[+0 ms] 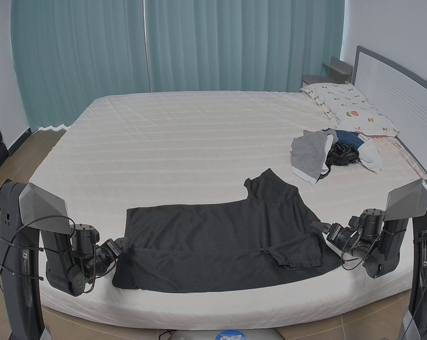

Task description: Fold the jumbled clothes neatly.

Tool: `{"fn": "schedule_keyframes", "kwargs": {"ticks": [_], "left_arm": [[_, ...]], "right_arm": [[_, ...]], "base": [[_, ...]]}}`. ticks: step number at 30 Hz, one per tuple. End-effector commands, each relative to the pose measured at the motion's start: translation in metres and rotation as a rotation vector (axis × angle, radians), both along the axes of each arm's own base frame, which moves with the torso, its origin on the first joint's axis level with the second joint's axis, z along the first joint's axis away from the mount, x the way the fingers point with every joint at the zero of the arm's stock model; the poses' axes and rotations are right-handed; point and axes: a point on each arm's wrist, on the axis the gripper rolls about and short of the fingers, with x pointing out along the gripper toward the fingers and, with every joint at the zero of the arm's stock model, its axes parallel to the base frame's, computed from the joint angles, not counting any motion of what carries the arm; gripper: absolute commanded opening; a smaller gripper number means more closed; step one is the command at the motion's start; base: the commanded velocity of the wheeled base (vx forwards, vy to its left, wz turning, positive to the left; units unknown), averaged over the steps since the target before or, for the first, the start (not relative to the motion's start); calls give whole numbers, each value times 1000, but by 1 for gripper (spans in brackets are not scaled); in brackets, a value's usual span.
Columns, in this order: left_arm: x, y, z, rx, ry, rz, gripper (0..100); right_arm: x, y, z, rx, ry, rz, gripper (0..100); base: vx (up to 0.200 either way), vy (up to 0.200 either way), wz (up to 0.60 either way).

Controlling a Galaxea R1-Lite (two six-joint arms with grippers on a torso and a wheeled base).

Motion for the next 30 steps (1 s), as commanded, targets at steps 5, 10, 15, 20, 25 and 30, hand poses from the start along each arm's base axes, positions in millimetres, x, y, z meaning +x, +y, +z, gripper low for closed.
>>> {"fn": "schedule_keyframes", "kwargs": {"ticks": [5,10,15,20,25,30], "left_arm": [[-5,5,4,-6,-47,13,100],[-5,4,5,-4,-56,10,100],[-3,4,5,-3,-65,9,100],[-1,4,6,-5,-73,10,100],[0,4,8,-5,-84,9,100],[18,2,17,-1,-162,13,100]], "right_arm": [[2,-7,9,41,-14,-35,100],[2,-7,8,41,-12,-33,100],[2,-7,6,41,-8,-35,100],[2,-6,6,41,-6,-32,100],[1,-5,6,41,-3,-28,100],[0,-4,3,40,8,-27,100]], "base": [[0,0,0],[200,0,0],[80,0,0],[0,0,0],[0,0,0],[0,0,0]]}}
